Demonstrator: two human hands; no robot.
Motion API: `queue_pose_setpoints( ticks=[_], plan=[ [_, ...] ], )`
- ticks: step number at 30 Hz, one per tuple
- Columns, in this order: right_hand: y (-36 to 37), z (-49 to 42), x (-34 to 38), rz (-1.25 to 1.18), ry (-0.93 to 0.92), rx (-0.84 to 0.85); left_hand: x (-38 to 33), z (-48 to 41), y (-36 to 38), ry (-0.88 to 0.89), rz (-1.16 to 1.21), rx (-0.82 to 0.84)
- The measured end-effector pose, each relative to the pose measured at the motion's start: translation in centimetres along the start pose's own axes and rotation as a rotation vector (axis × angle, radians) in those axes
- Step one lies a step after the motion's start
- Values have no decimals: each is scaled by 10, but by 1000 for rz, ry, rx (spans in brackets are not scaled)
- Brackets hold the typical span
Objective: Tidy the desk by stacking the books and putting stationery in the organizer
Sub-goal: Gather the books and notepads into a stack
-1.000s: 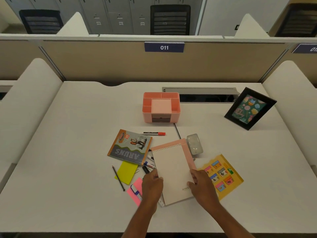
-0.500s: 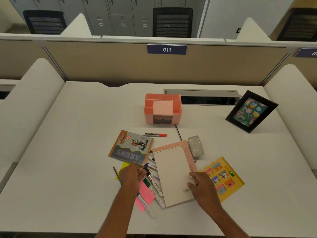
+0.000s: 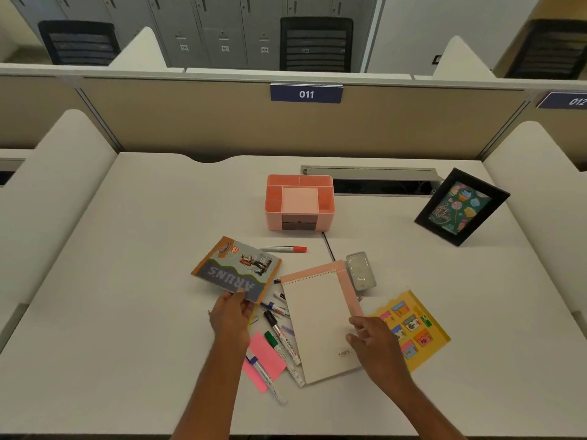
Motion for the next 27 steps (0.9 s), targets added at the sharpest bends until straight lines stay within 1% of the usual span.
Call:
queue_pose_setpoints(
  ticks=[5,8,10,13,17,19,21,25,27],
  plan=[
    [-4,4,10,-106,27,7,-19,24,-13,137,-30,18],
    [-4,4,16,-253,73,11,-27,49,-14,169,-95,111],
    [-3,3,19,-384,109,35,-22,70,-10,142,-149,187],
    [-1,3,26,-569,158,104,5,93,-2,95,-277,313],
    [2,3,30,-591,140,193,53,104,6,-9,-391,428],
    [0,4,22,-564,156,192,71,108,5,-39,-491,425],
    [-4,6,8,-523,202,160,85,108,1,-25,-601,397],
    [-1,10,-16,-462,253,152,94,108,-6,109,-869,293],
    [1,12,-23,-442,263,141,93,110,-10,157,-936,209]
  ],
)
Point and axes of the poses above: each hand's wrist, its own z-axis away from the middle knuckle, its own y-axis out of the palm, x = y × z, the point moved 8 cm from there along -z, towards the middle knuckle, and after that the axes turned 3 degrees about -z, right-handed, at the moved point
